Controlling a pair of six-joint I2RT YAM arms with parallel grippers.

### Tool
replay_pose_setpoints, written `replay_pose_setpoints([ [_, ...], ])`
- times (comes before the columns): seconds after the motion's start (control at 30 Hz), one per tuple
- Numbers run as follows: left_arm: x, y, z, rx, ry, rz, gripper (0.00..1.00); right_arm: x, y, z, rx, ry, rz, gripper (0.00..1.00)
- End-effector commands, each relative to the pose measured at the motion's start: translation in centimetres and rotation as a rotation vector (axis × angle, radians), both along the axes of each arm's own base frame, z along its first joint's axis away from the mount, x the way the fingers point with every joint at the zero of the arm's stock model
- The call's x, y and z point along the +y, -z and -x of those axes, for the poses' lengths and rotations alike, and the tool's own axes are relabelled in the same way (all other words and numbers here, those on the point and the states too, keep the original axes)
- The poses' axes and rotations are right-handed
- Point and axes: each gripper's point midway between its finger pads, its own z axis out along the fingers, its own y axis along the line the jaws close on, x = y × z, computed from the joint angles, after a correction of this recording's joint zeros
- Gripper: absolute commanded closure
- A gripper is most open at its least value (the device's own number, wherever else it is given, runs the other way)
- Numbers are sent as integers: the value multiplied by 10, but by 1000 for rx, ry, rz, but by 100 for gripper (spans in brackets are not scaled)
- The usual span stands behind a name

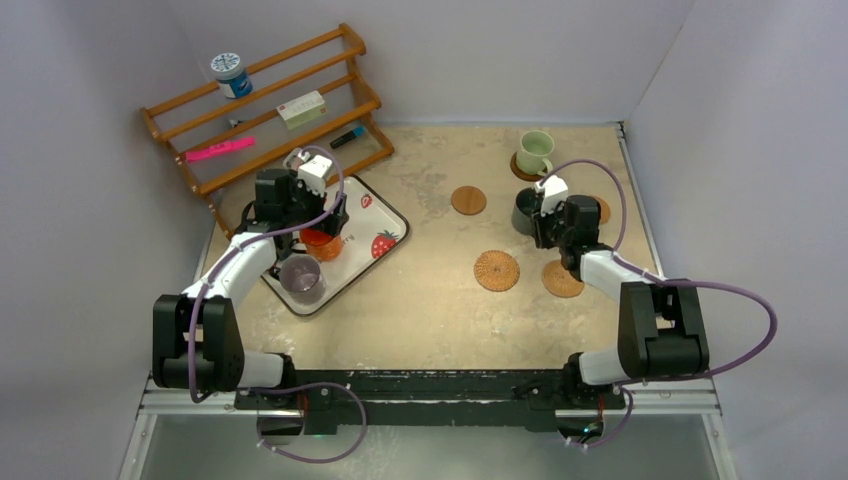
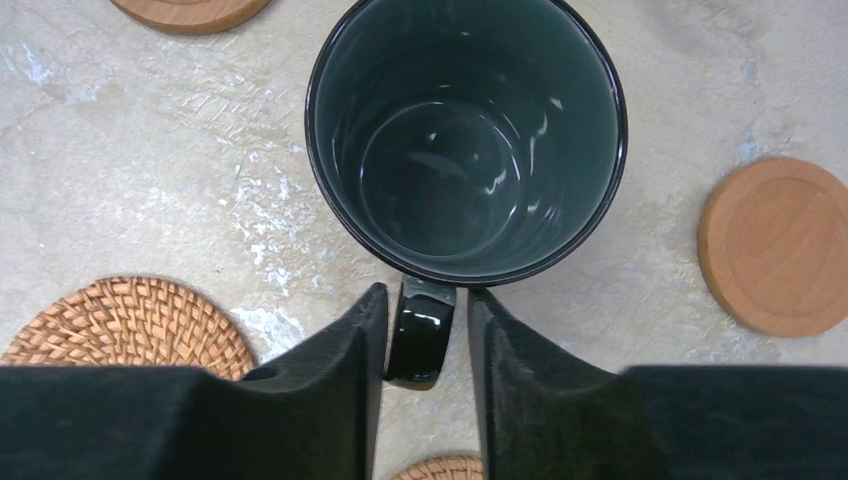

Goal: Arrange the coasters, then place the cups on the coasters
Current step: Pick up the cup at the center of the board.

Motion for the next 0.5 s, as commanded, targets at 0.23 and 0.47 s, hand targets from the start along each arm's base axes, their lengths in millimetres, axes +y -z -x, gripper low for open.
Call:
replay_pose_setpoints([
  [0.23, -2, -14, -4, -54, 13, 16, 0, 1, -17, -6, -74, 0, -8, 100],
  [0.47, -2, -13, -4, -52, 13, 16, 0, -5, -43, -4, -174, 35, -7, 100],
])
